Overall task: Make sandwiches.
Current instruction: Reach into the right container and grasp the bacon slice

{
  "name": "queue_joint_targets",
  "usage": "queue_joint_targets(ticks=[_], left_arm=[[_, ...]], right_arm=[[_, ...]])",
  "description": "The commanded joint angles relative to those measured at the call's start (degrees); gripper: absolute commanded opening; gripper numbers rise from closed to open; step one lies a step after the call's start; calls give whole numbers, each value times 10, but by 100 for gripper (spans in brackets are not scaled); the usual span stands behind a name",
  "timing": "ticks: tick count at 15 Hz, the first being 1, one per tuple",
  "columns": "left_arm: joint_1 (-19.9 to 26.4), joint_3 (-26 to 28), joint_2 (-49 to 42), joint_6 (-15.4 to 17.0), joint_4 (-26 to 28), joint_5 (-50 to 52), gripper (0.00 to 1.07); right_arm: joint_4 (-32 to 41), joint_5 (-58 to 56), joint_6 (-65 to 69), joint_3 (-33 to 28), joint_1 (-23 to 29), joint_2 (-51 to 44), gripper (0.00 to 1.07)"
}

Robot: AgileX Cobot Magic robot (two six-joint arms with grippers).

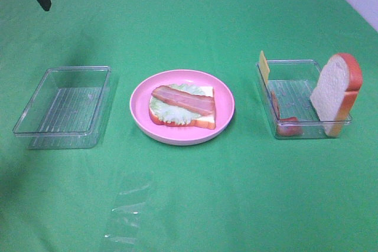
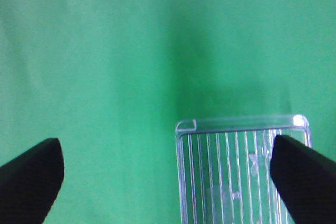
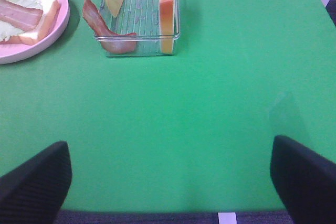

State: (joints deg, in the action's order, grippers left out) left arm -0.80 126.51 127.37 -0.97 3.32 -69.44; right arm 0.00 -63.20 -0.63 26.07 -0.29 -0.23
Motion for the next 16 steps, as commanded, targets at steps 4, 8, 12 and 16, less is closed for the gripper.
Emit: queue_joint_targets(ticks=[4, 8, 12, 16], left_arm=[[-2, -315, -237, -3, 8, -58, 100], [-2, -498, -395, 1, 9, -23, 100], [-2, -693, -635, 1, 7, -9, 100], [-2, -824, -842, 1, 5, 5, 100]], right_arm=[[0, 3, -4, -2, -3, -5, 99], [0, 3, -4, -2, -3, -5, 99], [0, 3, -4, -2, -3, -5, 99], [0, 3, -4, -2, -3, -5, 99]])
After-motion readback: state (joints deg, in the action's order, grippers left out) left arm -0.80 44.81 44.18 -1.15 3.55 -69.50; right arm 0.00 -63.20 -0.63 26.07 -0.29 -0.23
